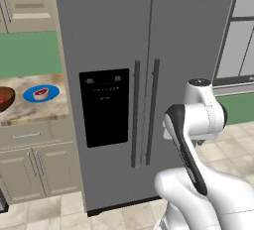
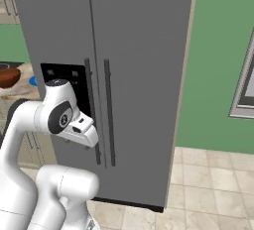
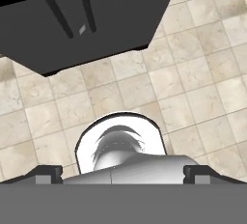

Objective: Place one of the steaks on the plate and the other in the bowl. Then place the bowl in the fridge.

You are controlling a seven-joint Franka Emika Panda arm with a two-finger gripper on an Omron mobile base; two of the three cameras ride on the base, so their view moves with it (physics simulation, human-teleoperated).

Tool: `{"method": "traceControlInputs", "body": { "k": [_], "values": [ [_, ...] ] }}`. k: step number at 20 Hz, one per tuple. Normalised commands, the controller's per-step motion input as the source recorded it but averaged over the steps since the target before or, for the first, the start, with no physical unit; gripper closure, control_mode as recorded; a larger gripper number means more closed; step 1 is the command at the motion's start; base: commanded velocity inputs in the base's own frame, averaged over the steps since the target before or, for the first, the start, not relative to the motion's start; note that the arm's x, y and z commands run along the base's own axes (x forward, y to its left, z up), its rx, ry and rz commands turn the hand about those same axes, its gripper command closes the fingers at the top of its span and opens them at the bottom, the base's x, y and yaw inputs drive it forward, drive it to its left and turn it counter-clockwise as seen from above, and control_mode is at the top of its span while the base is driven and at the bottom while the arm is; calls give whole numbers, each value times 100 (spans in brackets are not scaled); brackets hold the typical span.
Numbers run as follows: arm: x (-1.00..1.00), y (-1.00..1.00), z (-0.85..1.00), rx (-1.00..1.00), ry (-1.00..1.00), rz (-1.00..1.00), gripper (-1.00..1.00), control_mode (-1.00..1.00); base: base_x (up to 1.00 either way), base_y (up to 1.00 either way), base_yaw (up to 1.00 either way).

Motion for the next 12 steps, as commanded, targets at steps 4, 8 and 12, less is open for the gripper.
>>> {"method": "traceControlInputs", "body": {
  "k": [4, 8, 12],
  "values": [
    [0, 0, 0, 0, 0, 0, -100, 100, 0, 1, 0],
    [0, 0, 0, 0, 0, 0, -100, 100, -6, 15, 0],
    [0, 0, 0, 0, 0, 0, -100, 100, 0, 24, 0]
  ]
}}
